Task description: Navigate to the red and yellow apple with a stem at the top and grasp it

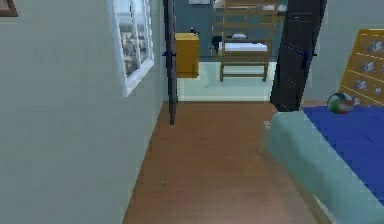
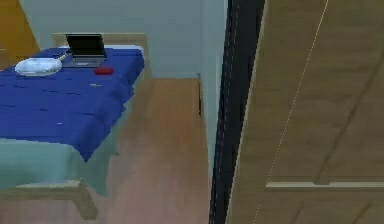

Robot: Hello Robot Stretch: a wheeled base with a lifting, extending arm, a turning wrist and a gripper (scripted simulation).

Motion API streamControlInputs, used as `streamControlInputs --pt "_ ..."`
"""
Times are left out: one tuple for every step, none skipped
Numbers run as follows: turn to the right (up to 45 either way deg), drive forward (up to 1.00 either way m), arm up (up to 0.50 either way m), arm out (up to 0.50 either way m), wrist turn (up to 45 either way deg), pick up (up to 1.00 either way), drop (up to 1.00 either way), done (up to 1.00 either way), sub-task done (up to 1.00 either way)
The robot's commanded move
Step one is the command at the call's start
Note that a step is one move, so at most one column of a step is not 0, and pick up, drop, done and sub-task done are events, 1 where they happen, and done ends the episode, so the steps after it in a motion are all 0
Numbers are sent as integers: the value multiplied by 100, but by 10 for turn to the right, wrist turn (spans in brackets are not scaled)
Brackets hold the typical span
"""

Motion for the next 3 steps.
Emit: streamControlInputs --pt "60 0 0 0 0 0 0 0 0" --pt "0 100 0 0 0 0 0 0 0" --pt "0 100 0 0 0 0 0 0 0"
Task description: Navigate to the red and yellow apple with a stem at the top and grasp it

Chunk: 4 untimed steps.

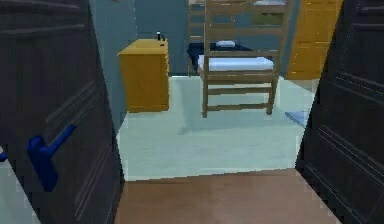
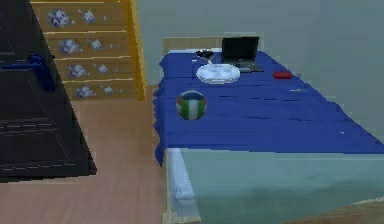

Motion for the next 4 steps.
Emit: streamControlInputs --pt "90 0 0 0 0 0 0 0 0" --pt "0 25 0 0 0 0 0 0 0" --pt "90 0 0 0 0 0 0 0 0" --pt "0 100 0 0 0 0 0 0 0"
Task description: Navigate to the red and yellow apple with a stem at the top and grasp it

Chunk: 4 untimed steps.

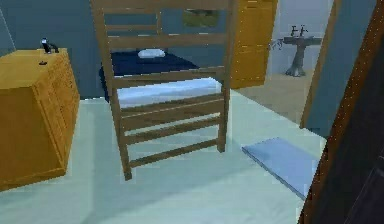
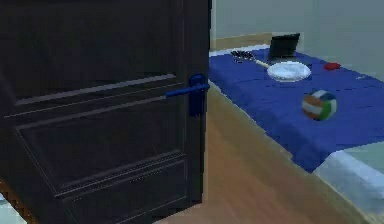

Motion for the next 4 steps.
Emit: streamControlInputs --pt "0 75 0 0 0 0 0 0 0" --pt "180 0 0 0 0 0 0 0 0" --pt "0 40 0 0 0 0 0 0 0" --pt "390 0 0 0 0 0 0 0 0"
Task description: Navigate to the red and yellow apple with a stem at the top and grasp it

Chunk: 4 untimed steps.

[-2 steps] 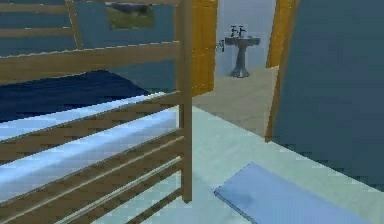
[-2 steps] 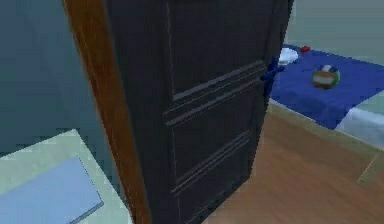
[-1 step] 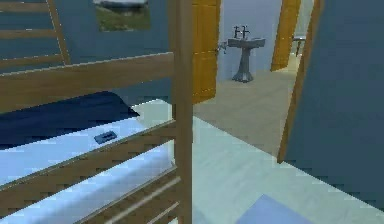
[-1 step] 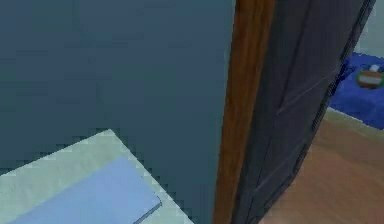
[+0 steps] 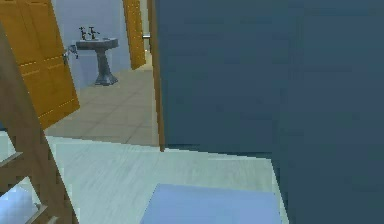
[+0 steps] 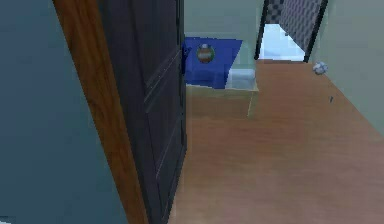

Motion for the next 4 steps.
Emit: streamControlInputs --pt "30 0 0 0 0 0 0 0 0" --pt "0 5 0 0 0 0 0 0 0" --pt "-60 0 0 0 0 0 0 0 0" --pt "0 60 0 0 0 0 0 0 0"
